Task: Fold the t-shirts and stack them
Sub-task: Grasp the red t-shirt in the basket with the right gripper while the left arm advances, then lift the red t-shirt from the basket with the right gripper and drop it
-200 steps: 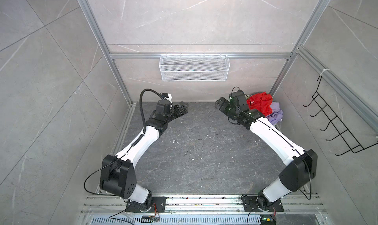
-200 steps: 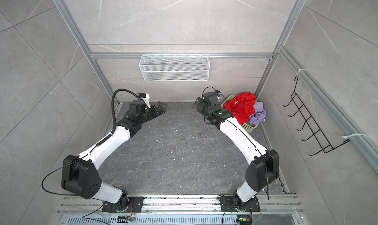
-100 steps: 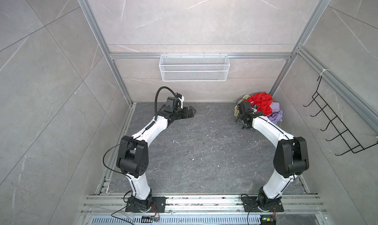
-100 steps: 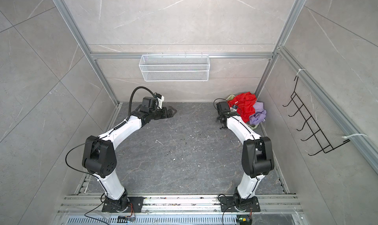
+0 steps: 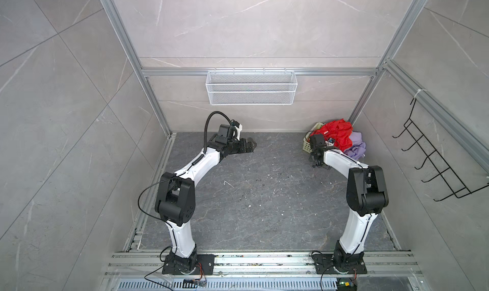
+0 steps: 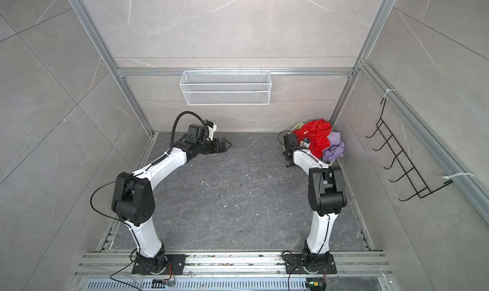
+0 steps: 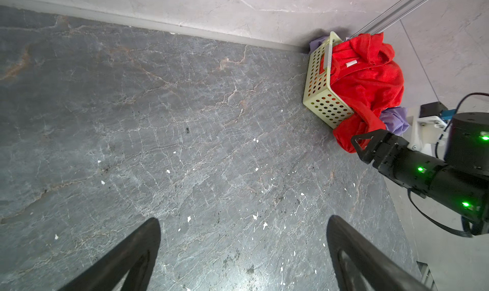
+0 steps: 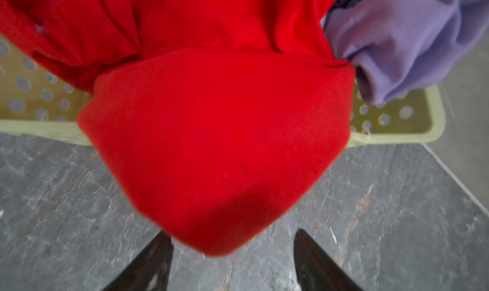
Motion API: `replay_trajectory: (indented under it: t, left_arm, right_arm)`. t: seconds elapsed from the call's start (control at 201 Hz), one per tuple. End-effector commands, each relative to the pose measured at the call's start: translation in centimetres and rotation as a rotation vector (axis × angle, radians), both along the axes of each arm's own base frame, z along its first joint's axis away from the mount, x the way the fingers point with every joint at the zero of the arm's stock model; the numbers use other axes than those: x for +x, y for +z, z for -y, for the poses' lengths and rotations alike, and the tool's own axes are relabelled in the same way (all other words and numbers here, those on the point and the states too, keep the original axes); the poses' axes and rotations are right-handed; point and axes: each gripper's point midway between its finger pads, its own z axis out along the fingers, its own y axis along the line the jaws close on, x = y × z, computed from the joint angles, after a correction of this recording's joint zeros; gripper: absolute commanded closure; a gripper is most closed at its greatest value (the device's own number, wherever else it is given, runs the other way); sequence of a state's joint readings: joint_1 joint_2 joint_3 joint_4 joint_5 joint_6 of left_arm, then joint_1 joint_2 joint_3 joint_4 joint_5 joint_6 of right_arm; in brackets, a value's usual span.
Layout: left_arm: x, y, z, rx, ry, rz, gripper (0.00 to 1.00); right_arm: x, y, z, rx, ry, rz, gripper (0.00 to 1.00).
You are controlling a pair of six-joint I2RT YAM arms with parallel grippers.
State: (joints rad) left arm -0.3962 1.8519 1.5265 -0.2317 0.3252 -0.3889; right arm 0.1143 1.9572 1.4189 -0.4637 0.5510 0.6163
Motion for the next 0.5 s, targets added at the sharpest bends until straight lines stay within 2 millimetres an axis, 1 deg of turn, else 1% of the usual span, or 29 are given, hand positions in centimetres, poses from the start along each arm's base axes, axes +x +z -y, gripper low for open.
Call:
replay_trajectory:
  t: [0.0,0.035,0.124,0.239,0.309,0.344,0.403,0.458,0.493]
  left_arm:
    - [0.4,1.1,0.8,-0.018,-0.038,0.034,0.00]
    - [0.4,1.1,0.8,-0.021,-0.036,0.036,0.00]
    - [0.3,1.2,0.8,-0.027,-0.033,0.044,0.00]
    - [0.3,1.3,0.8,-0.027,-0.030,0.050,0.00]
    - [0.2,1.6,0.8,-0.028,-0.035,0.057,0.00]
    - [0.2,1.6,0.8,-0.024,-0.037,0.059,0.00]
    - [0.2,1.7,0.8,-0.023,-0.036,0.064,0.00]
    - [0.1,1.8,0.7,-0.024,-0.035,0.068,0.00]
    - [0.0,1.9,0.7,-0.027,-0.035,0.072,0.00]
  right_arm:
    - [0.3,1.4,1.2,-0.062,-0.029,0.006,0.36]
    - [0.2,1.5,1.3,-0.069,-0.031,0.006,0.43]
    - [0.2,2.0,1.8,-0.075,-0.043,0.014,0.65]
    - [0.3,3.0,1.9,-0.070,-0.040,0.040,0.81]
    - [0.4,4.1,1.6,-0.056,-0.028,0.064,0.86]
    - [0.5,4.9,1.5,-0.047,-0.021,0.080,0.88]
    - [0.3,7.1,1.2,-0.033,-0.008,0.115,0.91]
    - [0.1,9.8,0.9,-0.030,0.010,0.166,0.93]
    - [0.0,11.9,0.7,-0.031,0.031,0.208,0.96]
